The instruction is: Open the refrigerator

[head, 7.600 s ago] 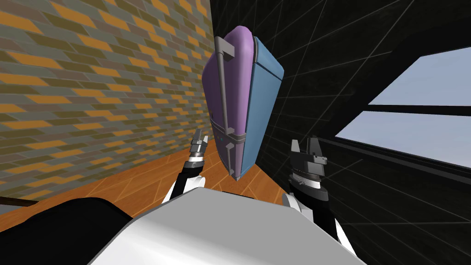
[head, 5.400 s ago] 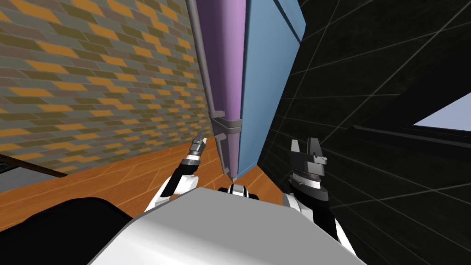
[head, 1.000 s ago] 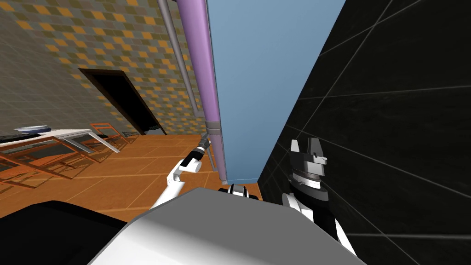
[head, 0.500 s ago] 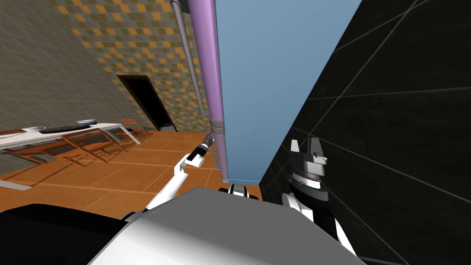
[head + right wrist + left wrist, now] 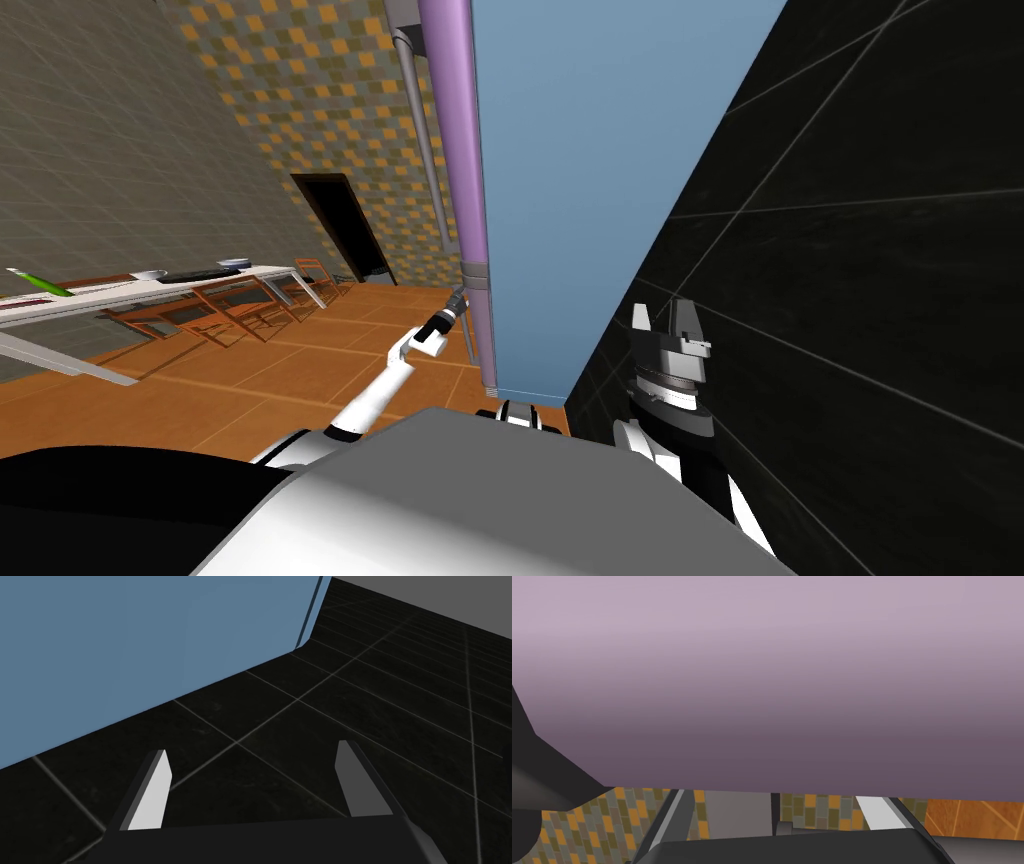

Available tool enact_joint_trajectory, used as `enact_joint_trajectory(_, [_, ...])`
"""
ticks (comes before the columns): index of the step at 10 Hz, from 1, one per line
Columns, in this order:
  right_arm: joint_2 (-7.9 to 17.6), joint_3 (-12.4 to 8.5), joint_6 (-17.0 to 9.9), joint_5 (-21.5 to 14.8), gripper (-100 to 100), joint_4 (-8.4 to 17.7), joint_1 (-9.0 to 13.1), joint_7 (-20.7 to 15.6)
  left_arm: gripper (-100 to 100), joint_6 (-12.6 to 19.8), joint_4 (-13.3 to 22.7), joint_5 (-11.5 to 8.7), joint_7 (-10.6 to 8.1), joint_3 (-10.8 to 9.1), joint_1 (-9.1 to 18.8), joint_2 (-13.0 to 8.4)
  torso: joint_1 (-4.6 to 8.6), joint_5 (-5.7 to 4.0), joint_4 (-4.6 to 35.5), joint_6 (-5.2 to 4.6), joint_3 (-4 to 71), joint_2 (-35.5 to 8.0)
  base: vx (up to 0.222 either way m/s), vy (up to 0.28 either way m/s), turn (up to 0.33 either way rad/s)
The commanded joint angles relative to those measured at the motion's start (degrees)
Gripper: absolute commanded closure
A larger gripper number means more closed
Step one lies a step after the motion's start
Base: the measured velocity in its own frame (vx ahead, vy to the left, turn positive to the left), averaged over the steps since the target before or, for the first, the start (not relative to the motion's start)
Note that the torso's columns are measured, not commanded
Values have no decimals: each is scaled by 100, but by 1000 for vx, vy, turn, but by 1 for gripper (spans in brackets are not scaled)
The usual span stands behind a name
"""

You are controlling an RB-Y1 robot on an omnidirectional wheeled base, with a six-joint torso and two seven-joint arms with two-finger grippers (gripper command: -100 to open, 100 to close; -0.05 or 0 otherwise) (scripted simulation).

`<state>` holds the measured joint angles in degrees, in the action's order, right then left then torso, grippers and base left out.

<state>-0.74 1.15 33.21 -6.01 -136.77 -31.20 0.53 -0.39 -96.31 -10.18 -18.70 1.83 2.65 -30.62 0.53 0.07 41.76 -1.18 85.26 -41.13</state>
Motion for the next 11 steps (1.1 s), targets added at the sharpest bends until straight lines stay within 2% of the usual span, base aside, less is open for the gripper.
enact_joint_trajectory(1, [-1, 0, 1, 0, 0, -1, -2, 0, -100, -241, 443, 3, -415, 434, 445, -426, -2, -10, 11, 60, -6, -16, -9, -91, 206])
enact_joint_trajectory(2, [-1, 0, 0, 0, 0, -1, -1, 0, -100, -241, 678, 3, -443, 434, 547, -426, -7, -8, 19, 49, -21, -37, -6, -59, 6])
enact_joint_trajectory(3, [0, 0, 0, 0, 0, 0, 0, 0, -100, -510, 871, 27, -682, 649, 753, -715, -16, -5, 15, 32, -18, -31, -5, -91, 299])
enact_joint_trajectory(4, [-1, 0, 1, 0, 0, -1, -2, 0, -100, -510, 1028, 27, -827, 780, 927, -858, -13, -14, 25, 76, -22, -43, 2, -104, 200])
enact_joint_trajectory(5, [-1, 0, 0, 0, 0, 0, -1, 0, -100, -510, 1194, 27, -851, 780, 1042, -858, -18, -16, 31, 68, -31, -58, -1, -36, 2])
enact_joint_trajectory(6, [-1, 0, 0, 0, 0, 0, 0, 0, -100, -510, 1308, 27, -851, 780, 1042, -858, -11, -14, 34, 56, -24, -65, 3, 10, -22])
enact_joint_trajectory(7, [-1, 0, 0, 0, 0, 0, 1, 0, -100, -778, 1497, 51, -1119, 1034, 1298, -1121, -14, -12, 24, 54, -27, -57, -17, -53, 234])
enact_joint_trajectory(8, [-3, 0, 0, 0, 0, 0, -1, 0, -100, -778, 1615, 51, -1255, 1126, 1448, -1289, 11, -22, 29, 99, -26, -67, -6, -78, 186])
enact_joint_trajectory(10, [-12, 0, 0, 0, 0, 0, -3, 0, -100, -778, 1916, 51, -1259, 1126, 1538, -1289, 66, -37, 36, 122, -8, -77, -5, -8, 10])
enact_joint_trajectory(11, [-16, 0, 0, 0, 0, 0, -4, 0, -100, -1046, 2087, 76, -1540, 1405, 1805, -1564, 60, -37, 37, 125, -15, -80, -29, -55, 317])
